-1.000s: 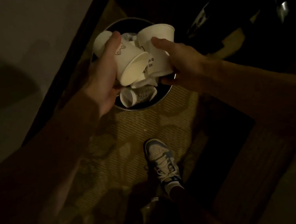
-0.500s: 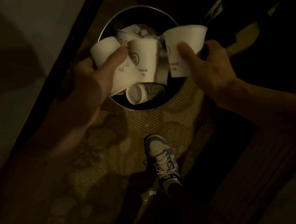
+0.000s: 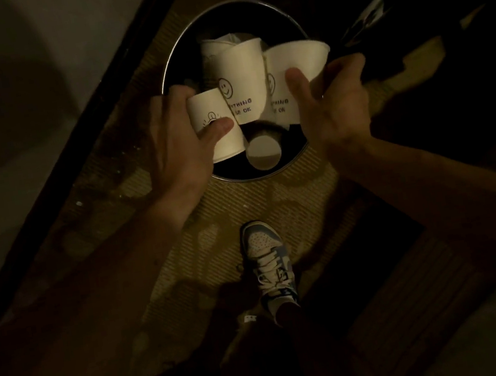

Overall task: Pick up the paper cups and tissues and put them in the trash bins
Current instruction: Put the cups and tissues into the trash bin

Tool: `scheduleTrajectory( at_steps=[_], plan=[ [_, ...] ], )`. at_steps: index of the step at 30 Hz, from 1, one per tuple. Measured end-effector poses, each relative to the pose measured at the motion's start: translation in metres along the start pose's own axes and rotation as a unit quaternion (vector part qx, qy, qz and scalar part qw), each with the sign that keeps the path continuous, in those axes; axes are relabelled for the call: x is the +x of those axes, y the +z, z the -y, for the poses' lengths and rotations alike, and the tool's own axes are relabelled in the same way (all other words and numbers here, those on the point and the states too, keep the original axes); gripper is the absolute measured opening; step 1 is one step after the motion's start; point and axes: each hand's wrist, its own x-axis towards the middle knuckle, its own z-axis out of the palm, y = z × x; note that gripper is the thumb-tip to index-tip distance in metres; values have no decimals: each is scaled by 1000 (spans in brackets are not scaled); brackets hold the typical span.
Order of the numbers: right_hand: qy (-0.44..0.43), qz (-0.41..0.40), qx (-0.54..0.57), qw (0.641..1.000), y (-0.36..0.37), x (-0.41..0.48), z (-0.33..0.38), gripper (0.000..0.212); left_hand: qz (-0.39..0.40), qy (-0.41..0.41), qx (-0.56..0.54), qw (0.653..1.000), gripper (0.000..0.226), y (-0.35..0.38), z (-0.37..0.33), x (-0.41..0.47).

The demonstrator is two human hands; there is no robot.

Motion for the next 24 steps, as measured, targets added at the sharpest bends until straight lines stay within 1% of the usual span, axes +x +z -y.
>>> scheduleTrajectory(
  at_steps=[4, 6, 8, 10, 12, 13, 14, 15, 16, 17, 19, 20, 22, 23, 24],
  plan=[
    [-67, -1, -30, 997, 5, 15, 9, 51, -12, -15, 23, 1000, 53, 2, -3, 5],
    [-106, 19, -95, 990, 8, 19, 8, 55, 0, -25, 21, 999, 58, 0, -4, 6],
    [-137, 34, -185, 973, 12, 19, 5, 59, 22, -35, 7, 999, 66, -4, -4, 3],
    [-139, 31, -237, 961, 15, 18, 4, 59, 36, -38, -15, 999, 69, -9, -2, -3],
    [-129, 33, -269, 954, 16, 13, 8, 56, 44, -41, -39, 997, 67, -17, 2, -11],
    [-125, 32, -275, 953, 13, 9, 12, 54, 50, -46, -50, 996, 62, -21, 4, -16],
    [-128, 29, -275, 953, 9, 4, 14, 52, 57, -54, -65, 995, 53, -28, 4, -21],
    [-137, 26, -271, 952, 3, -3, 17, 50, 53, -57, -72, 994, 38, -35, 4, -29],
    [-148, 32, -263, 953, -4, -14, 20, 47, 46, -58, -65, 995, 19, -44, 4, -37],
    [-160, 52, -248, 954, -10, -29, 23, 42, 38, -50, -50, 997, 8, -57, 4, -48],
    [-193, 118, -214, 950, -21, -72, 28, 29, 33, -12, -3, 999, 30, -92, 5, -72],
    [-214, 153, -204, 943, -25, -99, 32, 25, 44, 9, 20, 999, 36, -113, 4, -89],
    [-248, 222, -183, 925, -30, -159, 41, 20, 58, 61, 61, 995, 44, -162, 1, -130],
    [-260, 257, -174, 914, -30, -189, 46, 18, 54, 96, 87, 990, 46, -188, 1, -154],
    [-268, 289, -168, 903, -28, -217, 51, 17, 50, 113, 95, 988, 48, -213, 2, -179]
  ],
)
